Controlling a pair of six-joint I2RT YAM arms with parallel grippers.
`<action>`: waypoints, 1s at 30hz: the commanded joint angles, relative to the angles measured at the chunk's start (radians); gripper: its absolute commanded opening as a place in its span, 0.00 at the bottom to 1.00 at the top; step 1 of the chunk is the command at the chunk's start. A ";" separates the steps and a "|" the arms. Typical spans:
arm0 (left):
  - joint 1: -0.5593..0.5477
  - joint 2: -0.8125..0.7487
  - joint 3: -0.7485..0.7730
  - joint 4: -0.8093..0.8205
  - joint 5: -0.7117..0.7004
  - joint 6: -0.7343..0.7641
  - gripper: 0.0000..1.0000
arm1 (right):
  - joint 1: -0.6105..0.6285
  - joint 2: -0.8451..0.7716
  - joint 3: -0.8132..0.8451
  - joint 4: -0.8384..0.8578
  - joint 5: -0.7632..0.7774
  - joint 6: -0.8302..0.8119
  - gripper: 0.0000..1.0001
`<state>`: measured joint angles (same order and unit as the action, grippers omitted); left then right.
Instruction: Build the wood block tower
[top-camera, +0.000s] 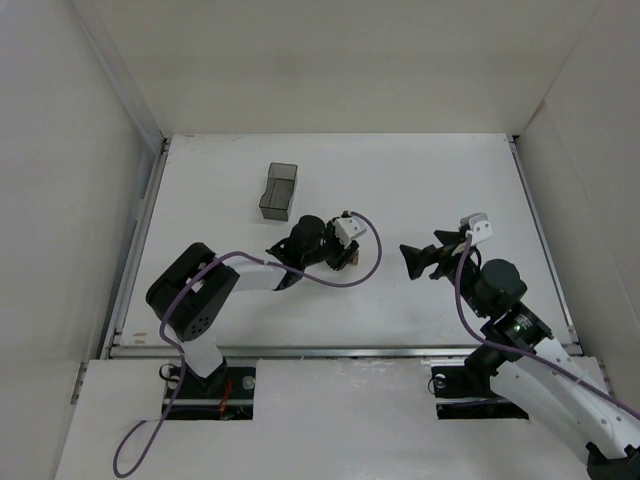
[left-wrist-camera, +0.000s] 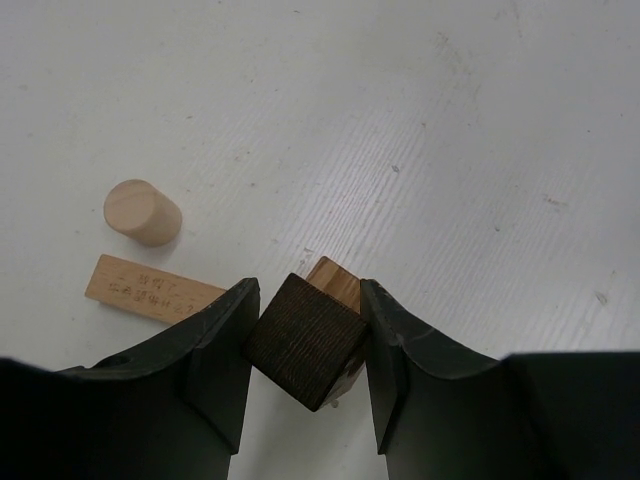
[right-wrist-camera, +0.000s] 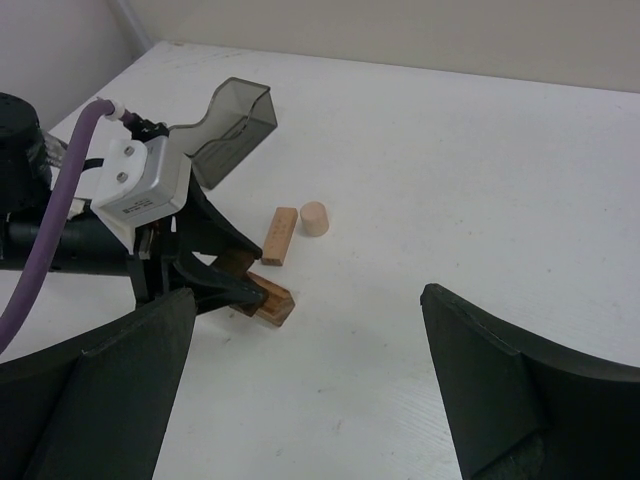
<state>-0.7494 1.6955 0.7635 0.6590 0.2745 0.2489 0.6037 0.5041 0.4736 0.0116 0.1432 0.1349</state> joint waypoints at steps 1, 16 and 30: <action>0.028 0.004 0.039 -0.013 0.055 0.050 0.00 | 0.004 -0.015 -0.004 0.041 0.015 -0.004 1.00; 0.055 -0.020 0.057 -0.022 0.161 0.127 0.00 | 0.004 -0.006 -0.013 0.050 0.015 -0.014 1.00; 0.064 -0.011 0.068 -0.021 0.134 0.162 0.00 | 0.004 -0.006 -0.013 0.059 0.006 -0.014 1.00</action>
<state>-0.6918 1.7111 0.7952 0.6151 0.3958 0.3939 0.6037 0.4992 0.4568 0.0151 0.1432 0.1276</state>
